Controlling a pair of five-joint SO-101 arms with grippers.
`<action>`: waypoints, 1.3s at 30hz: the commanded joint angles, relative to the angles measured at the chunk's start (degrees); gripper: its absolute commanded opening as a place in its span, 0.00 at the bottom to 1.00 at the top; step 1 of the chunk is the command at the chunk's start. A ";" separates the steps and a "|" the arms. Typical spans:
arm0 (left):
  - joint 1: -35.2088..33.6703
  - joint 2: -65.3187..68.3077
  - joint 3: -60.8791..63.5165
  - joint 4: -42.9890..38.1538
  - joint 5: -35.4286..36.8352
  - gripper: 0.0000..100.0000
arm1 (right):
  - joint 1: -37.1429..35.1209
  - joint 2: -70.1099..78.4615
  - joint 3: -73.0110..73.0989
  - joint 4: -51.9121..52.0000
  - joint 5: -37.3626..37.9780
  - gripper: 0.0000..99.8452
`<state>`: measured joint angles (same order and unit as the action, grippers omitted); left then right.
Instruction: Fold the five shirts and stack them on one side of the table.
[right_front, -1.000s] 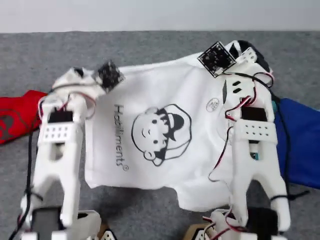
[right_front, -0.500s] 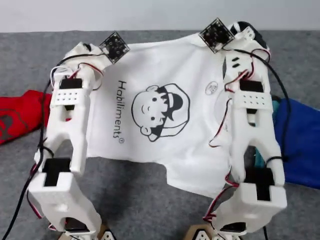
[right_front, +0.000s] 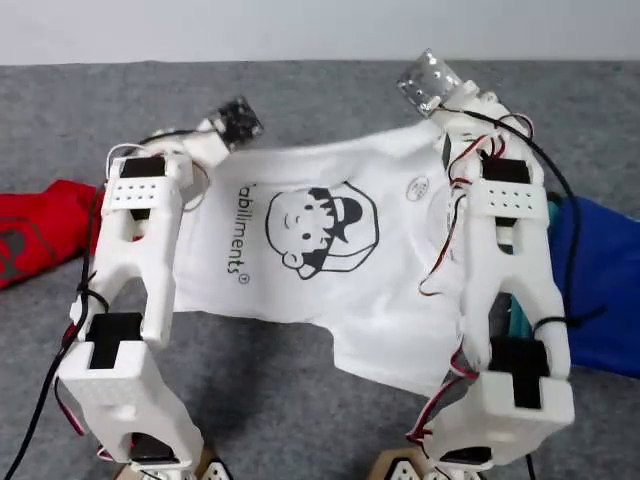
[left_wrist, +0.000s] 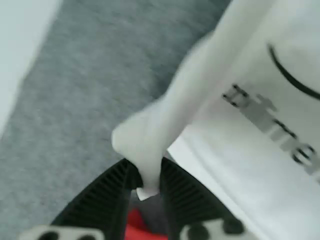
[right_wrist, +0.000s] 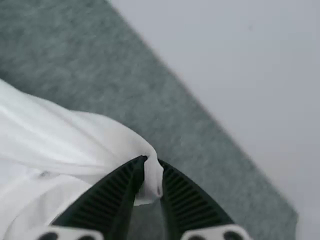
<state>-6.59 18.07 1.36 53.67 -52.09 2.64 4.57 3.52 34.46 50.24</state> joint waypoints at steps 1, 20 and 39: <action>-0.26 -0.97 -2.86 10.02 -4.84 0.00 | 1.45 -7.34 -3.52 11.65 -0.26 0.01; -2.99 -0.44 -9.71 43.52 -21.19 0.01 | -0.57 -18.33 -3.43 66.77 -0.26 0.01; -7.21 -0.62 -6.55 45.10 -22.86 0.07 | -3.12 -32.13 17.49 67.12 -0.62 0.03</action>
<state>-13.10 18.07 -5.05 97.80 -74.42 -0.26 -25.49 21.27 100.48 50.24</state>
